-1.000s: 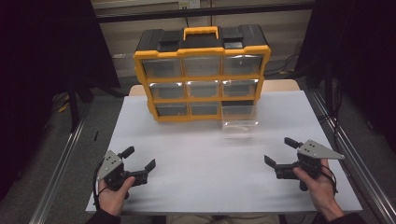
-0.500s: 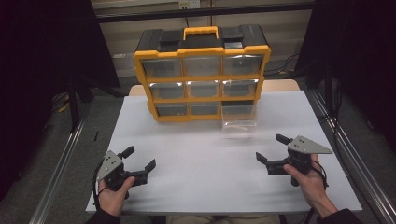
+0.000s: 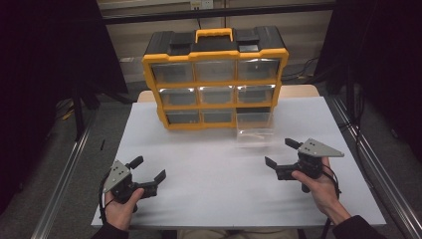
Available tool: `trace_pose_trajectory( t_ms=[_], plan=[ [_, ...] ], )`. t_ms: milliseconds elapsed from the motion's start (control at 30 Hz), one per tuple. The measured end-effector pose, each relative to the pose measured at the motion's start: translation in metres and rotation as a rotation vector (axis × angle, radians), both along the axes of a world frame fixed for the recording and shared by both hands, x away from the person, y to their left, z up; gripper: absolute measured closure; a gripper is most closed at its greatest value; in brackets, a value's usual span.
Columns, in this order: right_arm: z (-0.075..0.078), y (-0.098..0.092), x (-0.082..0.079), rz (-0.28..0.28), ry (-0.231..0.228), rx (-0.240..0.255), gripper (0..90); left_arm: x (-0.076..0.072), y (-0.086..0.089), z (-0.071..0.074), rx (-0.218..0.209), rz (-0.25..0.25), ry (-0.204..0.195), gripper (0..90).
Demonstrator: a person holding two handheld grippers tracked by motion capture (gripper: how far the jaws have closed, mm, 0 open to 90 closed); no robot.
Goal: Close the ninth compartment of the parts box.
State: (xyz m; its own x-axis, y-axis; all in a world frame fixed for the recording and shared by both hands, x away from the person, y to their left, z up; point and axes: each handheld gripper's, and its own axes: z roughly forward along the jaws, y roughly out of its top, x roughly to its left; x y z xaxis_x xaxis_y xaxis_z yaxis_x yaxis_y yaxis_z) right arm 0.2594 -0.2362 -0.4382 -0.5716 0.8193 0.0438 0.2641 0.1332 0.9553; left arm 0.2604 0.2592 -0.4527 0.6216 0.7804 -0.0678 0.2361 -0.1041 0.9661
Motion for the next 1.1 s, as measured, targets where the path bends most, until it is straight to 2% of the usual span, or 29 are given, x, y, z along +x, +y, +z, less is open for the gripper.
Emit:
trace_pose_trajectory(
  t_ms=[333,533,667,800,900,933,967,1033,1100],
  plan=[
    [0.000,0.011,0.014,0.033,0.023,-0.002,4.5,0.001,0.001,-0.001,-0.012,0.010,0.009,3.1],
    [0.002,0.021,0.023,0.046,0.021,0.006,4.9,0.001,0.000,-0.001,-0.011,0.008,0.010,3.1],
    [0.003,0.027,0.027,0.049,0.016,0.000,9.3,0.001,0.000,-0.001,-0.011,0.008,0.011,3.0],
    [0.002,0.033,0.033,0.055,0.002,0.003,20.0,0.001,0.001,-0.001,0.002,0.002,0.006,3.0],
    [0.002,0.034,0.035,0.050,-0.001,0.004,23.5,0.001,0.001,0.000,-0.002,0.000,0.006,3.0],
    [0.002,0.035,0.037,0.053,-0.010,0.004,28.9,0.001,0.001,0.000,-0.002,0.000,0.006,3.1],
    [0.002,0.035,0.037,0.053,-0.010,0.004,28.9,0.001,0.001,0.000,-0.001,0.000,0.006,3.1],
    [0.001,0.035,0.038,0.079,-0.009,-0.001,39.0,0.001,0.001,0.000,0.005,-0.003,0.003,3.0],
    [0.000,0.035,0.038,0.083,-0.004,-0.001,44.5,0.000,-0.001,0.000,-0.002,-0.010,0.005,3.0]
  ],
)
